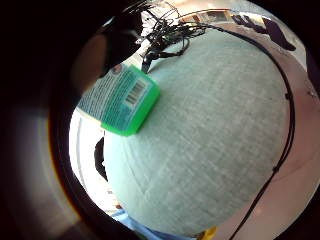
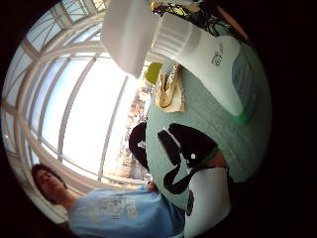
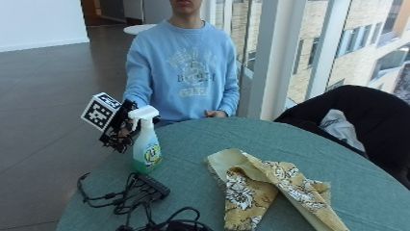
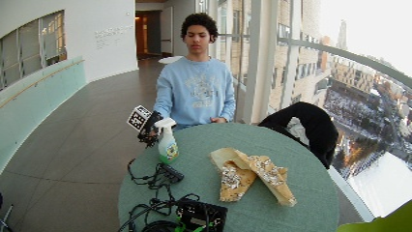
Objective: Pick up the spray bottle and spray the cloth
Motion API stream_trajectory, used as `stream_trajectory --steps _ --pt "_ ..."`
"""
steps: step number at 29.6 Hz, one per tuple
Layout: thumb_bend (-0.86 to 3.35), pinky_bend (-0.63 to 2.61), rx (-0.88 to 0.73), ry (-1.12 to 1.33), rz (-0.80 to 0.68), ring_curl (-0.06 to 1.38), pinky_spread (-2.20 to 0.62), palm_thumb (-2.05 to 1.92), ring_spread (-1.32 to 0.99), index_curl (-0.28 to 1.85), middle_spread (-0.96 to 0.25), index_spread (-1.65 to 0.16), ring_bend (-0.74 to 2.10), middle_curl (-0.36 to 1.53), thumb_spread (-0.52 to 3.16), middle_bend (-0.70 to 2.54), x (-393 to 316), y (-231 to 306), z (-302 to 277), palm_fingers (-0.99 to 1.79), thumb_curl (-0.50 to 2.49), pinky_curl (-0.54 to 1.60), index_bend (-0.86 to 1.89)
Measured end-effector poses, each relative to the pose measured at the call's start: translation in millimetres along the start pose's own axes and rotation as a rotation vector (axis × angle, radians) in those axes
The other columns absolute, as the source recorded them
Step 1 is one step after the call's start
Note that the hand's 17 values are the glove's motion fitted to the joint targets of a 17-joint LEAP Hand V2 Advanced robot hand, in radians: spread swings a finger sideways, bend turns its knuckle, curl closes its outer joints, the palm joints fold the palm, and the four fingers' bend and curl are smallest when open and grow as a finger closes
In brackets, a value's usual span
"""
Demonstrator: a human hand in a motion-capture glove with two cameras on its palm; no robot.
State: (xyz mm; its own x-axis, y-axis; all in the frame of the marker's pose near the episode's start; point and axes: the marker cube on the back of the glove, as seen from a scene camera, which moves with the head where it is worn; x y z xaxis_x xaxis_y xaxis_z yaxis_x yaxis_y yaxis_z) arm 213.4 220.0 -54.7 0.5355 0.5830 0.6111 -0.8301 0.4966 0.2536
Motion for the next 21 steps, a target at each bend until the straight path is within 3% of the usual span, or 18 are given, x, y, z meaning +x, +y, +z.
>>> stream_trajectory --steps 13,21 --pt "-0.02 0.34 0.023 -0.089 0.070 0.31 0.23 0.67 0.01 0.22 -0.03 -0.38 0.31 0.38 1.01 0.19 2 -36 45 0.44 0.31 0.36 0.10" --pt "0.04 0.26 0.098 -0.092 0.020 0.33 0.22 0.83 -0.04 0.23 -0.06 -0.35 0.42 0.39 1.01 0.24 2 -46 47 0.66 0.36 0.33 0.14"
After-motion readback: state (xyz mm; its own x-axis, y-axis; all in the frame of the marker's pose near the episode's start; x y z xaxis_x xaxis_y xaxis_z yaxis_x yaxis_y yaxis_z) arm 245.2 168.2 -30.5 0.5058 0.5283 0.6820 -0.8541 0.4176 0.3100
